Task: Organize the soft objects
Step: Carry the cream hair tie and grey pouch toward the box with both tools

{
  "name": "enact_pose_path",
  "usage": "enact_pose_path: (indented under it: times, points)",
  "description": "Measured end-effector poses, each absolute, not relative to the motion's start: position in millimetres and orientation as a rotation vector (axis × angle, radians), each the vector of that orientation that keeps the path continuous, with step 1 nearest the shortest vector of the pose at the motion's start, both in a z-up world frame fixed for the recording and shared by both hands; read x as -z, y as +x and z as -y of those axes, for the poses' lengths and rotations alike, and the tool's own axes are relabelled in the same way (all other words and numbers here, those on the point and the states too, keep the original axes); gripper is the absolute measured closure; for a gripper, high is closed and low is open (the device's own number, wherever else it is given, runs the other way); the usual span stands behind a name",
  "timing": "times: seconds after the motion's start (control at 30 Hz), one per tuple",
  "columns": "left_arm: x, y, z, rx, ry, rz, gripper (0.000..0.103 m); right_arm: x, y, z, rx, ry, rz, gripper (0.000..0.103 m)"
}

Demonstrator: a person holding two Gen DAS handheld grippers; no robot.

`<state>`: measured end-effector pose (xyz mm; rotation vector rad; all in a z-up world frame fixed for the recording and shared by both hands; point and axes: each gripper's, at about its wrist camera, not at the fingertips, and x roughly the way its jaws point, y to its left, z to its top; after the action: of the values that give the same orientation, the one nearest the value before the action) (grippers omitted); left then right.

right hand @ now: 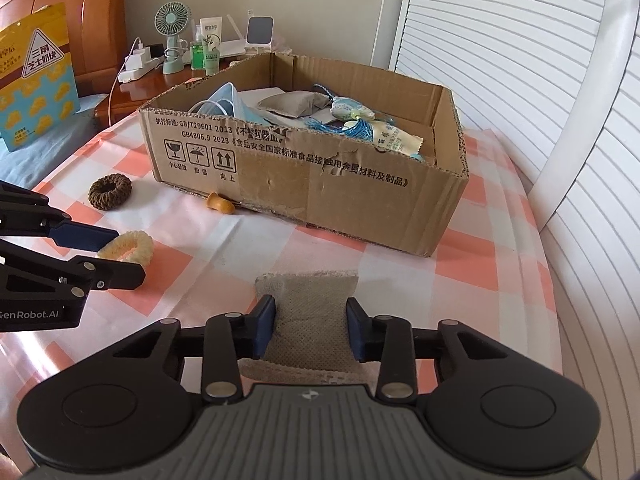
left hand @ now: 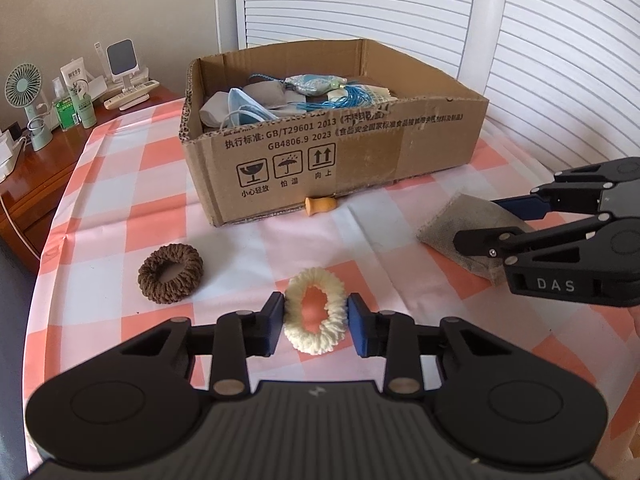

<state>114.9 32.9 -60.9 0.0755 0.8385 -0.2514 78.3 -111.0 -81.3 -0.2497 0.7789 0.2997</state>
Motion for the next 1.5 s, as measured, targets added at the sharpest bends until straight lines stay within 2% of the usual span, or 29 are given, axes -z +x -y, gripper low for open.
enact_pose_path:
  times: [0.03, 0.07, 0.5, 0.53, 0.63, 0.83, 1.5]
  points:
    - [60.7, 114.5, -33.2, 0.252, 0.078, -0.839, 0.070, 82.5, 78.3, 111.5, -0.297, -0.244, -0.784, 0.043]
    - [60.9, 114.5, -33.8, 0.253, 0.077, -0.839, 0.070, 83.5, 77.8, 111.8, -0.302, -0.241, -0.788, 0.039]
    - [65.4, 115.0, -34.1, 0.255, 0.076, -0.858, 0.070, 92.0, 78.9, 112.9, -0.318, -0.230, -0.805, 0.039]
    - [65.0, 115.0, -33.9, 0.256, 0.077, -0.858, 0.070, 92.1, 79.1, 112.6, -0.323, -0.228, -0.806, 0.040]
    - [63.9, 115.6, -32.9, 0.261, 0.081, -0.861, 0.070, 90.7, 79.2, 112.0, -0.340, -0.222, -0.808, 0.057]
    - [60.1, 114.4, -33.3, 0.275, 0.090, -0.865, 0.070, 85.8, 75.2, 112.2, -0.343, -0.223, -0.796, 0.069]
    - [6.8, 113.0, -42.3, 0.386, 0.134, -0.829, 0.070, 34.8, 51.9, 124.2, -0.374, -0.248, -0.698, 0.072]
